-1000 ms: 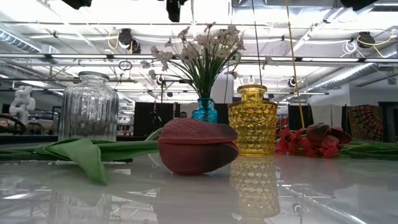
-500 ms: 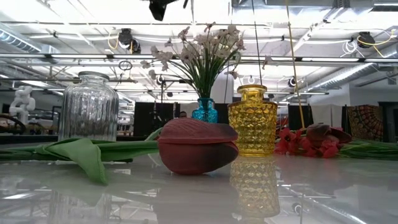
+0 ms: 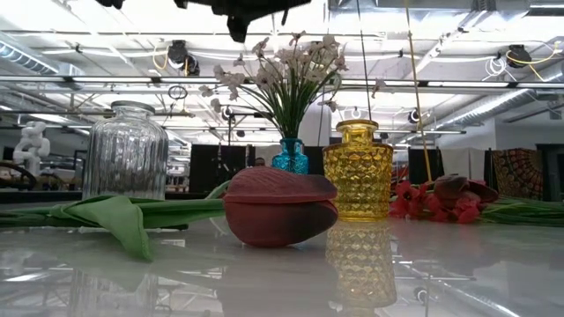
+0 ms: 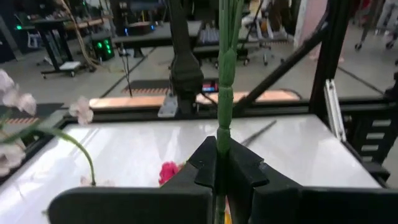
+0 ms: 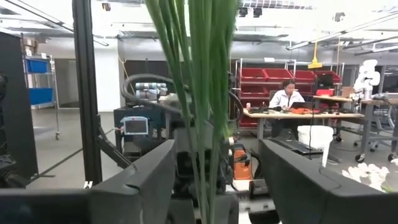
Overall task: Sort flowers into vase by color
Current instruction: Put the top pink flowers into the yellow vase
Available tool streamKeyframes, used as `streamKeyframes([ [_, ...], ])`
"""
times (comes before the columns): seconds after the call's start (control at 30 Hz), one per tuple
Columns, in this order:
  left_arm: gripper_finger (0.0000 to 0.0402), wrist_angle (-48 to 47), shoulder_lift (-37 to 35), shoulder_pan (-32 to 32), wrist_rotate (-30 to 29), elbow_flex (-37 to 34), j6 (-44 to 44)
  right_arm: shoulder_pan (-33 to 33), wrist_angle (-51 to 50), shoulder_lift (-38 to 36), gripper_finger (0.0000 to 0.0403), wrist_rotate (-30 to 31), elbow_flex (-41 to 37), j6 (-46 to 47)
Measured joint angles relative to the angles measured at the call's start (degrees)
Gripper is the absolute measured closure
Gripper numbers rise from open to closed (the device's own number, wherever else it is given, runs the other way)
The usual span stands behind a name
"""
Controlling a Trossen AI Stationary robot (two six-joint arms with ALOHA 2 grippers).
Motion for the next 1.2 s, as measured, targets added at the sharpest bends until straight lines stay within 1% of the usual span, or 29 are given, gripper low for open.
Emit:
streamKeyframes([
  [0.17,0.0385,0.7,0.0,0.0,0.0,0.0,0.0,0.0,0.4,0.0,0.0236,-0.1,0.0,-1.1],
  [0.43,0.0385,0.6,0.0,0.0,0.0,0.0,-1.5,0.0,0.5,0.0,0.0352,-0.2,0.0,-1.5],
  [0.53,0.0385,0.6,0.0,0.0,0.0,0.0,-1.5,0.0,0.5,0.0,0.039,-0.2,0.0,-1.6],
  [0.6,0.0382,0.6,0.0,0.0,0.0,0.0,-1.5,-0.1,0.5,0.0,0.0398,-0.2,0.0,-1.6],
  [0.67,0.037,0.2,0.0,0.0,0.0,0.0,-1.5,-0.1,0.5,0.0,0.0397,-0.1,0.0,-1.6],
  [0.73,0.0349,-0.7,0.0,0.0,0.0,0.0,-1.7,-0.1,0.5,0.1,0.04,0.0,0.0,-1.8],
  [0.8,0.0319,-1.7,0.0,0.0,0.0,0.0,-3.1,-0.1,0.5,0.1,0.0401,0.0,0.0,-2.3],
  [0.93,0.0241,-5.4,-1.0,0.0,0.0,0.0,-4.6,-0.1,-0.9,-0.5,0.0402,0.4,0.0,-2.3],
  [1.07,0.0164,-11.4,-4.0,-0.5,-0.1,0.0,-4.9,0.0,-7.0,-3.2,0.0402,4.0,0.0,1.0],
  [1.13,0.0137,-14.8,-6.3,-0.6,-0.1,0.1,-5.9,0.0,-11.3,-5.3,0.0402,4.6,0.0,4.0],
  [1.2,0.0119,-18.4,-8.7,-0.6,-0.7,0.1,-6.7,0.0,-14.5,-7.2,0.0402,4.6,0.0,6.9],
])
